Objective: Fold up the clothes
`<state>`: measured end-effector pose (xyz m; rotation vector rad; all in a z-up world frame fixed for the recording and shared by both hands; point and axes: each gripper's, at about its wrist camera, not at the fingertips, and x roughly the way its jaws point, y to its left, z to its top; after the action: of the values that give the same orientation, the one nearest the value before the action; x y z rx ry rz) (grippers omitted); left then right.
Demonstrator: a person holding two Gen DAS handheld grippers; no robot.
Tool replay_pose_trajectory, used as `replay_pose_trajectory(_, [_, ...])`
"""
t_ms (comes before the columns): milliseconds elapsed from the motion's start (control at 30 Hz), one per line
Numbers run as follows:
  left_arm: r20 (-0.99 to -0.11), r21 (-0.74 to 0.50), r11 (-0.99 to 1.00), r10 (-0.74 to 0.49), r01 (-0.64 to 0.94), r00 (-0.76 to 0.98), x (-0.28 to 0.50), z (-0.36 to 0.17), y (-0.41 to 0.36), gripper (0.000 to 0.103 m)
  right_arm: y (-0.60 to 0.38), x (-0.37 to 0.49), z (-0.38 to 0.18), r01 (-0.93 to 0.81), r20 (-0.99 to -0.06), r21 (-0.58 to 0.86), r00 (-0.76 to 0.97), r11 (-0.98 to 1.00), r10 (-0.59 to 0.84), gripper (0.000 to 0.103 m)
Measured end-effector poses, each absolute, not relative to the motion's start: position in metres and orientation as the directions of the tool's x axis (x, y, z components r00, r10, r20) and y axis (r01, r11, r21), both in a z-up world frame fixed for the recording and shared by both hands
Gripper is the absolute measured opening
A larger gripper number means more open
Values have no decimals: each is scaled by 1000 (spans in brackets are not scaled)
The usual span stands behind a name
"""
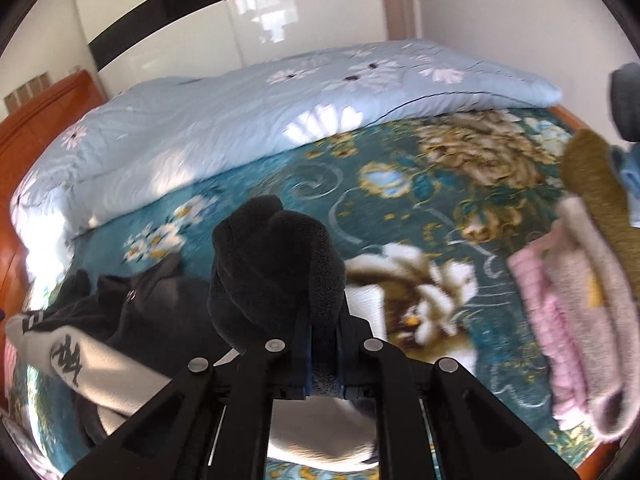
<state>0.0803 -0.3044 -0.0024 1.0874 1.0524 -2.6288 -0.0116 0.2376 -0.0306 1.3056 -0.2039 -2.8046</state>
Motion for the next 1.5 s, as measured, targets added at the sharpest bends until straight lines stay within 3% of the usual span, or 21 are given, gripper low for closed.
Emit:
replay_pose_trajectory(167, [-691,-541,-777,195,320,-697,58,-13,-293,68,285,-14,-23,-174,-760,87,-649,-981,47,9])
replay_pose_trajectory(433, [-824,-359,-902,185,240,-536,-1,-39,-260,68,295,-6,-40,-196,-788,76,-613,-978,62,12])
replay_pose_trajectory(567, [-875,-278,-947,182,158,-450,-32,-52,-251,69,278,3,-14,-155,-726,-9,-679,-988,113,40])
replay_pose_trajectory(633, [-896,-280,-949,203,146,-395,-48,-64,-253,69,260,-2,-7,-83,-711,-32,-698,-996,81,49])
replay_pose_trajectory(800, [-926,-326,-932,281,159,-252,-73,-98,-253,69,209,-24,-11,132,-737,-13,-671,-991,-79,50])
replay_pose_trajectory(933, [-938,-311,-944,286,111,-196,-79,-105,-243,69,166,-41,-22,283,-757,81,-606,-956,-244,50])
replay_pose_trajectory(1000, [-944,-298,-952,284,64,-165,-82,-107,-235,70,141,-54,-35,389,-788,153,-507,-909,-349,64])
replay_pose_trajectory(1167, [-956,-277,-961,272,31,-109,-91,-124,-236,71,102,-81,-85,478,-868,171,-341,-862,-361,64])
replay_pose_trajectory(1267, [-935,-354,-935,352,25,-52,-93,-139,-235,72,93,-96,-103,487,-889,169,-300,-857,-345,64])
replay_pose_trajectory(1500, [-918,-395,-919,394,15,-42,-92,-148,-230,70,83,-119,-128,509,-932,154,-209,-847,-295,64])
